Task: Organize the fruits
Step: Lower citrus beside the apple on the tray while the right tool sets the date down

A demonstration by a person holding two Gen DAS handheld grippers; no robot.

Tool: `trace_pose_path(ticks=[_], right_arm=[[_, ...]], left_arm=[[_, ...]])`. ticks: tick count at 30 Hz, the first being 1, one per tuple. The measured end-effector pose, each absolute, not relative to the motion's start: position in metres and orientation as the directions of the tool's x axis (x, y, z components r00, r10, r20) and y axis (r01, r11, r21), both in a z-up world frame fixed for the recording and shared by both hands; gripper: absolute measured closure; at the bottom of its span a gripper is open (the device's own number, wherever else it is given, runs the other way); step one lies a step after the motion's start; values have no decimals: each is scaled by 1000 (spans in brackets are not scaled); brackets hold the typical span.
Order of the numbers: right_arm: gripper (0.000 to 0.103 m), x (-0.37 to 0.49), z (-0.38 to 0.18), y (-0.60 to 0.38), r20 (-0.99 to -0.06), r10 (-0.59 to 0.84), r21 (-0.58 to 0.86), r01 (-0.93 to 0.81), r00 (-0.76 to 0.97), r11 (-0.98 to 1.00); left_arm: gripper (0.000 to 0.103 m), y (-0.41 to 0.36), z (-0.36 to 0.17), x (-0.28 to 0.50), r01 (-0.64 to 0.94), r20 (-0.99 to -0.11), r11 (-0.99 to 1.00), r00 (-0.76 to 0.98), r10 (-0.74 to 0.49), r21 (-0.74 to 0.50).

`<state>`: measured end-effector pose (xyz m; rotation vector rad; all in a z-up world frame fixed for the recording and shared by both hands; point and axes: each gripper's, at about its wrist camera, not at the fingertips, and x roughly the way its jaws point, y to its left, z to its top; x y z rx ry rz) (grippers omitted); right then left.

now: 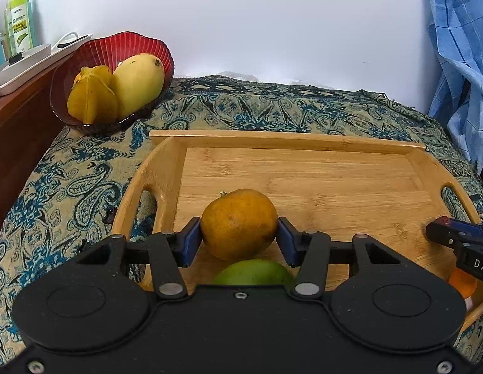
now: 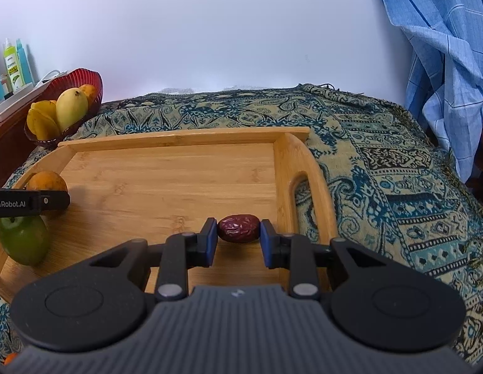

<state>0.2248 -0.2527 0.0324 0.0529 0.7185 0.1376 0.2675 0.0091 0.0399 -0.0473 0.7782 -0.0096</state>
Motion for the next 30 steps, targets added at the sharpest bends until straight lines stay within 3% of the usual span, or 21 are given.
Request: trace_pose_path(ticks=[20,25,30], right_arm=[[67,222,31,-251,-648,142,89,-111,748,990],[56,221,31,-251,-648,145,87,-117,747,989],[52,219,32,-251,-649,154,97,-119,745,988]], left_arm=[[51,3,47,264,33,-673,999,739,-41,-24],[37,4,47,261,30,-669,1000,742,-27,-8],[28,8,47,257,24,-670,1000,742,-29,-17]])
